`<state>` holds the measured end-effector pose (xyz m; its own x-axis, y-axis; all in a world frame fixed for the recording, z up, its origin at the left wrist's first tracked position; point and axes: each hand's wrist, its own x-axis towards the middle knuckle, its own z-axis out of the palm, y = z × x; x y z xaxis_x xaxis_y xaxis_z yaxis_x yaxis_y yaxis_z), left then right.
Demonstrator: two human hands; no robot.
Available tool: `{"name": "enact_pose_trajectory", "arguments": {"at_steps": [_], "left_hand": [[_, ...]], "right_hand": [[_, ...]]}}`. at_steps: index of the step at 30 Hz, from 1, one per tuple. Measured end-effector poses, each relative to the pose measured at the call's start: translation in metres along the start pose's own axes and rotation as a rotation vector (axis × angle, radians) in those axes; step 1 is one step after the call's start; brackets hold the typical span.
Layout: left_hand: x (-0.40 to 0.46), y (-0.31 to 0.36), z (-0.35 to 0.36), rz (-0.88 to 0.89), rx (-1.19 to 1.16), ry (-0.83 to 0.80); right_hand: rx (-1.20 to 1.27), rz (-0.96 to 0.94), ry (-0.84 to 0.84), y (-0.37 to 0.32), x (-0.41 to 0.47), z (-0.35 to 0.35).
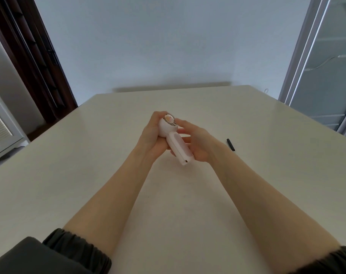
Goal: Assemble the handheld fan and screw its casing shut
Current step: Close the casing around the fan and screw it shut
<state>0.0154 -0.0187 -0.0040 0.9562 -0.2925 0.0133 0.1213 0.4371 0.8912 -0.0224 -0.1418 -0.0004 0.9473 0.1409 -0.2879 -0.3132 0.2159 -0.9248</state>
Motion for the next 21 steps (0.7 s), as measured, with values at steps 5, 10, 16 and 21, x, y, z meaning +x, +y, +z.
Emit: {"name": "enact_pose_trajectory", "arguments": {"at_steps": [5, 10, 16, 21], "left_hand": [[0.002, 0.000, -0.003, 0.069, 0.050, 0.009], [0.001, -0.006, 0.002, 0.119, 0.305, 0.174], [0.000, -0.006, -0.002, 0.072, 0.252, 0.231], [0.000, -0.003, -0.003, 0.067, 0.213, 0.214]], "right_hand": [[-0.010, -0.057, -0.028, -0.001, 0.002, -0.001], [-0.078, -0.121, 0.060, 0.005, 0.008, -0.003], [-0.070, -0.136, 0.164, 0.005, 0.007, -0.004], [-0.073, -0.187, 0.207, 0.002, 0.002, -0.003]]}}
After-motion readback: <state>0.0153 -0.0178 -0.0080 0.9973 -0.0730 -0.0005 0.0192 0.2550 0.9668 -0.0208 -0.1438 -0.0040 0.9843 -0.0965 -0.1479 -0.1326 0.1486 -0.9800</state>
